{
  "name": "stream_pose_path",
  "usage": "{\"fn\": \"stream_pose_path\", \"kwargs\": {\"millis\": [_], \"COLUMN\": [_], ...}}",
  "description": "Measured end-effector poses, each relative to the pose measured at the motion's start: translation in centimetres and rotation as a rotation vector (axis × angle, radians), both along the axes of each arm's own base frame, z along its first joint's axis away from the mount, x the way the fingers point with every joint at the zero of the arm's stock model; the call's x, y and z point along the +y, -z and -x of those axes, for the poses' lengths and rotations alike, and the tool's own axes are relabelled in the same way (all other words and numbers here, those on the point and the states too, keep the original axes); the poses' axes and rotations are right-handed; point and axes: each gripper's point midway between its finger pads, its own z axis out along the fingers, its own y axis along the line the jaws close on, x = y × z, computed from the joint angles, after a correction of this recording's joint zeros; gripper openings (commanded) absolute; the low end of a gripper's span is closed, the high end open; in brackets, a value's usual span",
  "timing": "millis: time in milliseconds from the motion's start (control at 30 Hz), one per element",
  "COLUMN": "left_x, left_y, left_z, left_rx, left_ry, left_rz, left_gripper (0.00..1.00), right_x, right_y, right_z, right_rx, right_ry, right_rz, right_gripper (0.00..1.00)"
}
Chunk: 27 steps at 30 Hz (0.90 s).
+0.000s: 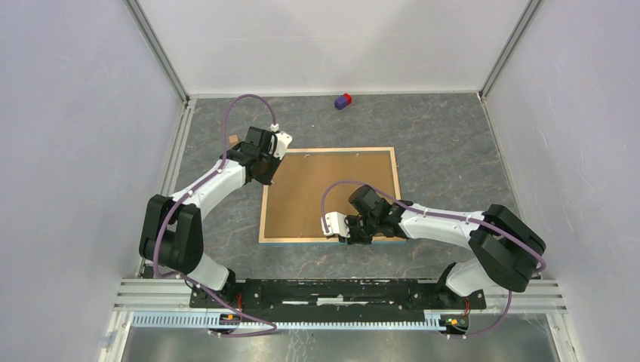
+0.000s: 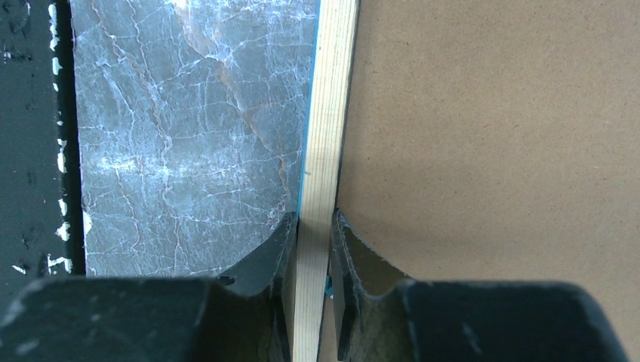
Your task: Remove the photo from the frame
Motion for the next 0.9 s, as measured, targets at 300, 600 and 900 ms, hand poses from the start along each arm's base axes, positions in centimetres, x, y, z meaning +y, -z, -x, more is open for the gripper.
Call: {"fn": "stream_pose_path", "kwargs": {"millis": [300,600,900], "left_x": [0.10,-0.30,-0.52], "left_y": [0.08,0.13,0.20], "left_z": [-0.26,-0.19,-0.27], "left_rx": [-0.008,-0.002,0.001], "left_ry": [-0.006,0.007,0.014], "left_rz": [-0.009,0.011,0.031], "left_gripper": [0.02,0.02,0.02], "right_x": [0.02,0.03,0.03], "right_y": [0.02,0.03,0.04], "right_z": [0.01,0.03,0.05], "right_rx": [0.004,0.005,0.014], "right_ry": [-0.007,-0.013,-0.020], "right_rz": [0.005,0.007,0.008], "right_gripper": [0.10,0.08,0.07]}}
